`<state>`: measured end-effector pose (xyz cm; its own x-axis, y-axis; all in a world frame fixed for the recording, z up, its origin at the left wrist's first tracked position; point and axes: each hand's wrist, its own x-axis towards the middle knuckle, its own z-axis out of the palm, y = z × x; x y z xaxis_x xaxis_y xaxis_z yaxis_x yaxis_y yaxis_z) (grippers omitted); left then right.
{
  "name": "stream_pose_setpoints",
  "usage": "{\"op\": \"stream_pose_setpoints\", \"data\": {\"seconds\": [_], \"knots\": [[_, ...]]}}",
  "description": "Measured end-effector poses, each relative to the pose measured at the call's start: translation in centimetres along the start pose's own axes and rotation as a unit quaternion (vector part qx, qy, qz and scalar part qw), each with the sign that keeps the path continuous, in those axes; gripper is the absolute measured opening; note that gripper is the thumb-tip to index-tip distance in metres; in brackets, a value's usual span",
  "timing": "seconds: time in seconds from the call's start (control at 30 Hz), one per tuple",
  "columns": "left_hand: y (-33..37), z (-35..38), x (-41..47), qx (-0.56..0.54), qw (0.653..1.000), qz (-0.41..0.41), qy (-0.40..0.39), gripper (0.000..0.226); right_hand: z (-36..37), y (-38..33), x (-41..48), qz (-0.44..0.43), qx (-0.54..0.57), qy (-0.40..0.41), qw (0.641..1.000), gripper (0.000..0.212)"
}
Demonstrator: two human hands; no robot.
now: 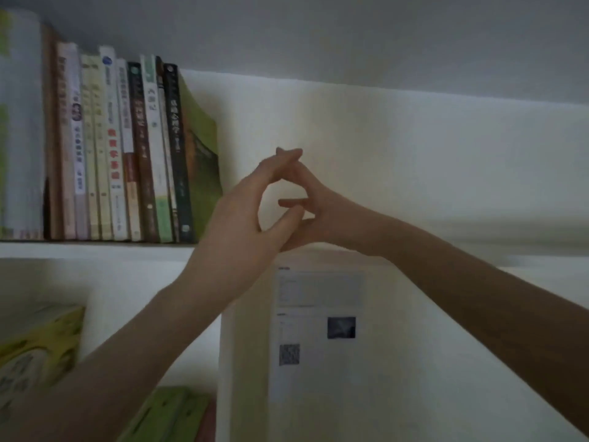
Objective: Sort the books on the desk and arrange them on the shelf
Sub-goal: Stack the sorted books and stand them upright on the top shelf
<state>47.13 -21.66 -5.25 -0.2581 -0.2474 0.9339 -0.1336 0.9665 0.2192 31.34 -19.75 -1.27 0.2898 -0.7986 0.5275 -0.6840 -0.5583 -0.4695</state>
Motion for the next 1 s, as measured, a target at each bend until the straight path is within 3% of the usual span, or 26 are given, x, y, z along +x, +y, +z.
{"op": "stream_pose_setpoints", "data": {"seconds": [0.2,0.4,0.57,0.67,0.8,0.9,1.0], "knots": [[2.1,5.0,0.1,-0.049,0.998,-0.006,-0.04,0.052,-3.7,0.8,-9.2,0.051,0.039,0.106,0.992,0.117],[6.2,10.4,-5.0,-0.155,0.987,0.008,-0.04,0.035,-4.8,2.1,-19.9,0.09,0.038,0.152,0.984,0.105],[8.4,18.6,-13.0,-0.227,0.956,-0.02,-0.183,0.032,-4.5,5.7,-31.4,0.212,0.04,0.18,0.96,0.096],[8.6,25.1,-18.5,-0.259,0.904,-0.12,-0.32,0.032,-3.7,9.0,-39.1,0.309,0.068,0.202,0.927,0.091],[8.4,33.8,-26.3,-0.231,0.797,-0.24,-0.504,0.04,-1.5,13.1,-49.2,0.449,0.107,0.244,0.853,0.09],[8.6,38.6,-31.6,-0.215,0.696,-0.349,-0.589,0.048,0.4,15.7,-56.1,0.537,0.136,0.258,0.791,0.093],[9.3,41.9,-36.3,-0.185,0.638,-0.384,-0.641,0.063,2.6,18.0,-61.9,0.615,0.149,0.26,0.729,0.087]]}}
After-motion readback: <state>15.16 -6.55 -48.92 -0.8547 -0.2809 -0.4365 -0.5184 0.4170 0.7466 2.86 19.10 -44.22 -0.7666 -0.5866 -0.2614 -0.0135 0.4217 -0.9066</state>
